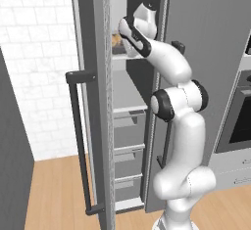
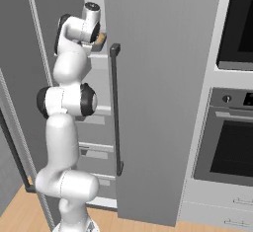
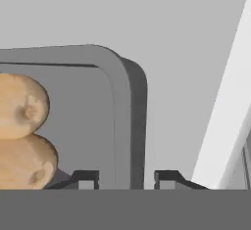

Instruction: Take the meat container that has the shrimp and place it on the second highest rack of the freezer. Then take the vegetable container that has the squashs and place it on the highest rack of the freezer.

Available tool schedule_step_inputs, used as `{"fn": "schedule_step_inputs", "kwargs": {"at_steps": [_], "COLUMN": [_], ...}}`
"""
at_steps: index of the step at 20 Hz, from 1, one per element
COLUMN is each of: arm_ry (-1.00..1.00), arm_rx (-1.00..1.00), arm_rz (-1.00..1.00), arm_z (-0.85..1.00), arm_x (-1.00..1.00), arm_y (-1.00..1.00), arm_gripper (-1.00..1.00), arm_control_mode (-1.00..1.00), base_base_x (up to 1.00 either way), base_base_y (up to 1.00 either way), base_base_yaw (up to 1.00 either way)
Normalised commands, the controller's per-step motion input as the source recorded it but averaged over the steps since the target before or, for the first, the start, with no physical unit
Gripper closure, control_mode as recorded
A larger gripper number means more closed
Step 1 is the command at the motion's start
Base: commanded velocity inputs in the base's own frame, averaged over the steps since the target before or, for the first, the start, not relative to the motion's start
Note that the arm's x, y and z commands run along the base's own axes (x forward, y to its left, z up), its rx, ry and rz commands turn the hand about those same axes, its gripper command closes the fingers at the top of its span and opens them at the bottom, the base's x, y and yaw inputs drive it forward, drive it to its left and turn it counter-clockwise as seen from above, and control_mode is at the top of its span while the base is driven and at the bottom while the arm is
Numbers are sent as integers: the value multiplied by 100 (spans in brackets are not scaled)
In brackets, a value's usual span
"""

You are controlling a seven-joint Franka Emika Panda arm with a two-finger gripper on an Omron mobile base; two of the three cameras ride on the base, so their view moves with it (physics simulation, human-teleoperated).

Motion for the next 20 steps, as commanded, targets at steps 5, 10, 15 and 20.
{"fn": "schedule_step_inputs", "kwargs": {"at_steps": [5, 10, 15, 20], "arm_ry": [-5, -25, -32, -8], "arm_rx": [8, 3, -2, -18], "arm_rz": [7, 1, 1, 24], "arm_z": [-10, -92, -100, -79], "arm_x": [-98, -100, -100, -100], "arm_y": [0, 12, 22, -15], "arm_gripper": [-100, -100, -100, -100], "arm_control_mode": [-100, -100, -100, -100], "base_base_x": [0, 0, 0, 0], "base_base_y": [0, 0, 0, 0], "base_base_yaw": [0, 0, 0, 0]}}
